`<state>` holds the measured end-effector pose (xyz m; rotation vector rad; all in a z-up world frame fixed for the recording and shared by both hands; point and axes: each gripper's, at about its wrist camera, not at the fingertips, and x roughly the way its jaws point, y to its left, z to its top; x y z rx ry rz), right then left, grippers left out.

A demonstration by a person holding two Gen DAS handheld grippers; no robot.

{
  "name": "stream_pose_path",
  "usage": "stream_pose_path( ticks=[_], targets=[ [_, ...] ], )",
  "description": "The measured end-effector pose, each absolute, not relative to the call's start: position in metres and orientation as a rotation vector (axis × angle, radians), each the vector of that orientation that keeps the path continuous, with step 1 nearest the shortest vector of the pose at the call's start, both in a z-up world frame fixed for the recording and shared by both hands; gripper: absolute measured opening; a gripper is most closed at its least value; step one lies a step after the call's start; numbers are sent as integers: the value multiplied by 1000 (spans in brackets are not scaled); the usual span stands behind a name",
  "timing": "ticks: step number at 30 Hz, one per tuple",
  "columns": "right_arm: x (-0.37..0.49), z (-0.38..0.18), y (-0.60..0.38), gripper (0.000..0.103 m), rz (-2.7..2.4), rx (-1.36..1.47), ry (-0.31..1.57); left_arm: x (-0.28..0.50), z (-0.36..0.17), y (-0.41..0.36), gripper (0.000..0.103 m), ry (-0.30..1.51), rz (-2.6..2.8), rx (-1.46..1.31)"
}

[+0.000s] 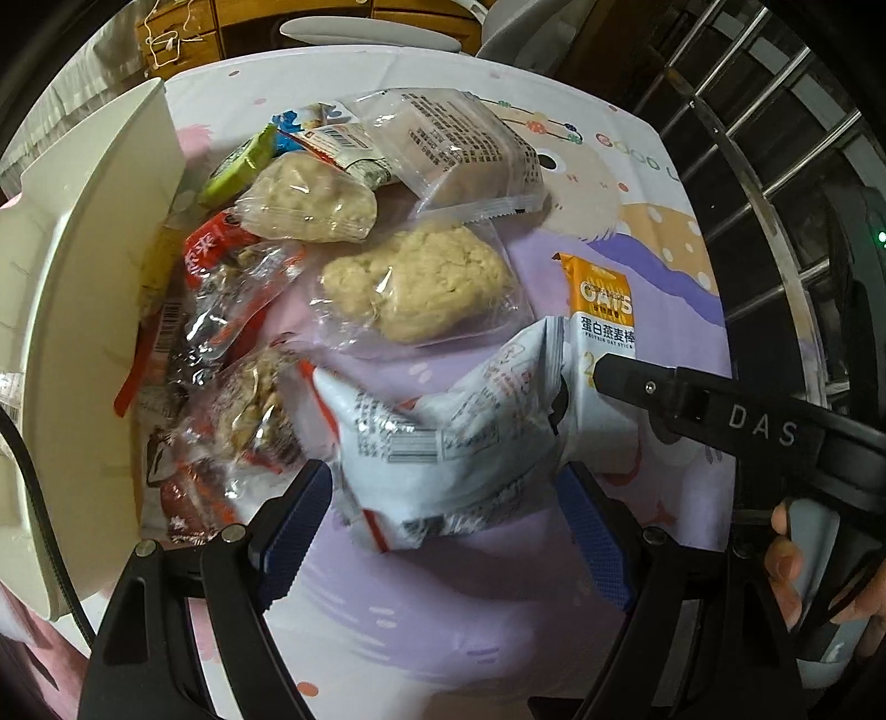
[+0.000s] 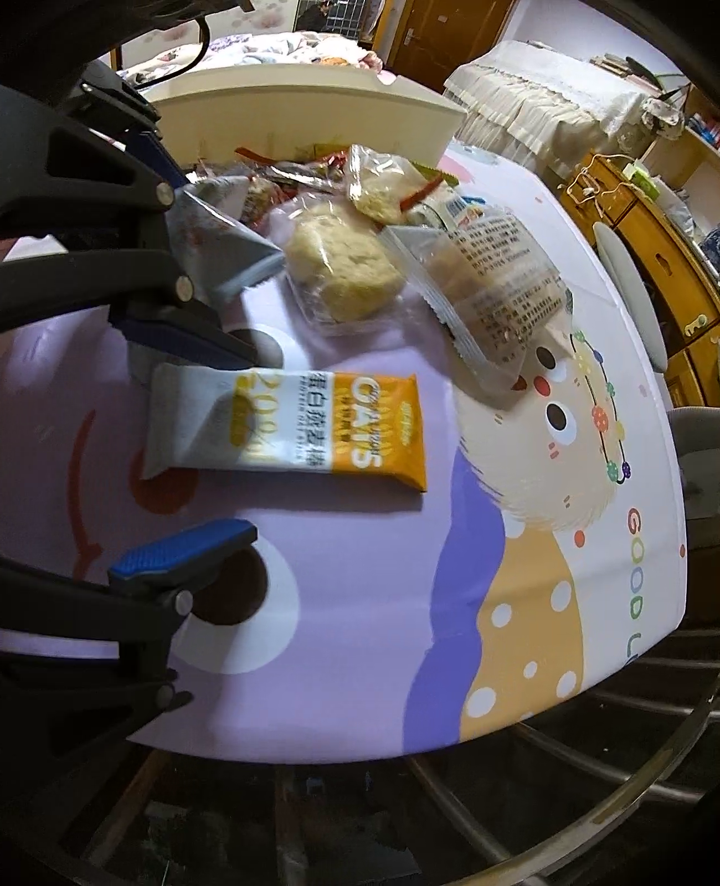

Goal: Organize snacks
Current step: 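Grasp the orange OATS protein bar with the right tool while the left tool grasps the white printed bag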

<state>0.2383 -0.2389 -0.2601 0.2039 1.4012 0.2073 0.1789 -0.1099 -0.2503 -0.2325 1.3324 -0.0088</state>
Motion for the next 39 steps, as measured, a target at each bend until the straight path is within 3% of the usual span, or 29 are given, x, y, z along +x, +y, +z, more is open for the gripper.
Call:
stream_pose_path(
  ticks=[19,24,30,39],
  targets=[
    [259,-272,-206,57,271,53,1419,204,-264,-105,88,1323,14,-255],
    [260,-273,-197,56,266,6,1403,202,-263,-100,80,1310,18,-268],
    [261,-273,-195,44,234,-16,1395,198,-261,-95,69,1296,17,-280],
    [257,-272,-202,41,213,6,1410,185,-250,-91,67,1271,0,-295]
  ],
)
